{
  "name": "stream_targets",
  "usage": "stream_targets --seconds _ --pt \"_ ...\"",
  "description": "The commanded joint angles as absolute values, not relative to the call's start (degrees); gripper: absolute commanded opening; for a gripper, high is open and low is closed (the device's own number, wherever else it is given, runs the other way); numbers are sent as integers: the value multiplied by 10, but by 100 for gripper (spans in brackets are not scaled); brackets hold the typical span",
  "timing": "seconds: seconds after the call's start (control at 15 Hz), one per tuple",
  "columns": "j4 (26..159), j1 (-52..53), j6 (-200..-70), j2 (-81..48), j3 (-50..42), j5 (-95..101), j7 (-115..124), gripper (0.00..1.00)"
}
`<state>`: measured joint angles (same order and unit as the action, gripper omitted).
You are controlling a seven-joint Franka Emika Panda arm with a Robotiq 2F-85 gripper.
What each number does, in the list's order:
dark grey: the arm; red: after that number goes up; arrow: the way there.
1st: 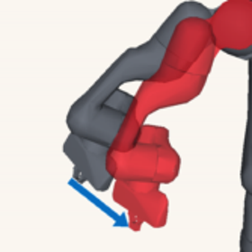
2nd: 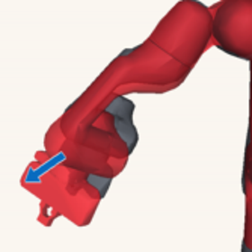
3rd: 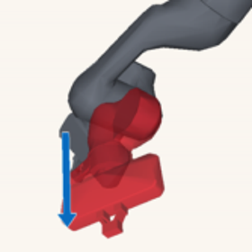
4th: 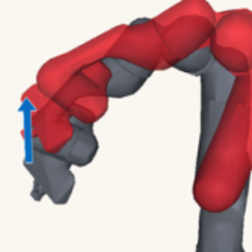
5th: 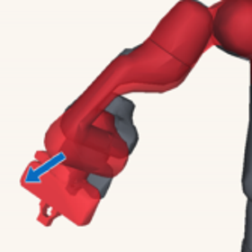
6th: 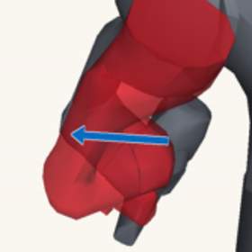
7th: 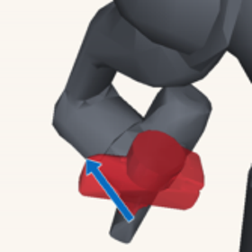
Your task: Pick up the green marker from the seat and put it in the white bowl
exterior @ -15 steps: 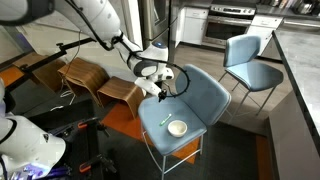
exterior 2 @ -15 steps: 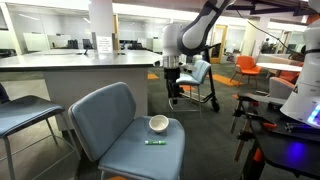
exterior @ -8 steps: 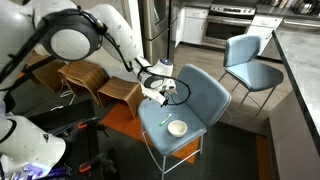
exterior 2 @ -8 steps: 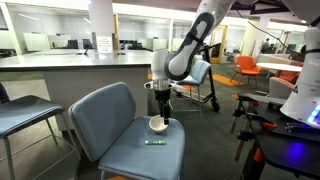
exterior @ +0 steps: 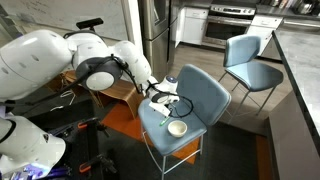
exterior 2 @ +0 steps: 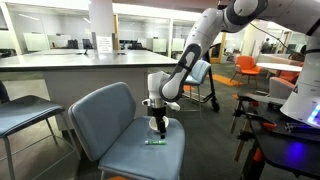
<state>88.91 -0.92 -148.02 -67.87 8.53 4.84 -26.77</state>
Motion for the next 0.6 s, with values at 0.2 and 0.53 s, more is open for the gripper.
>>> stream_targets --seconds 0.2,0.53 --pt "732 -8 -1469 -805 91 79 -283 100" --pt "641 1 -1448 -867 91 82 -290 95"
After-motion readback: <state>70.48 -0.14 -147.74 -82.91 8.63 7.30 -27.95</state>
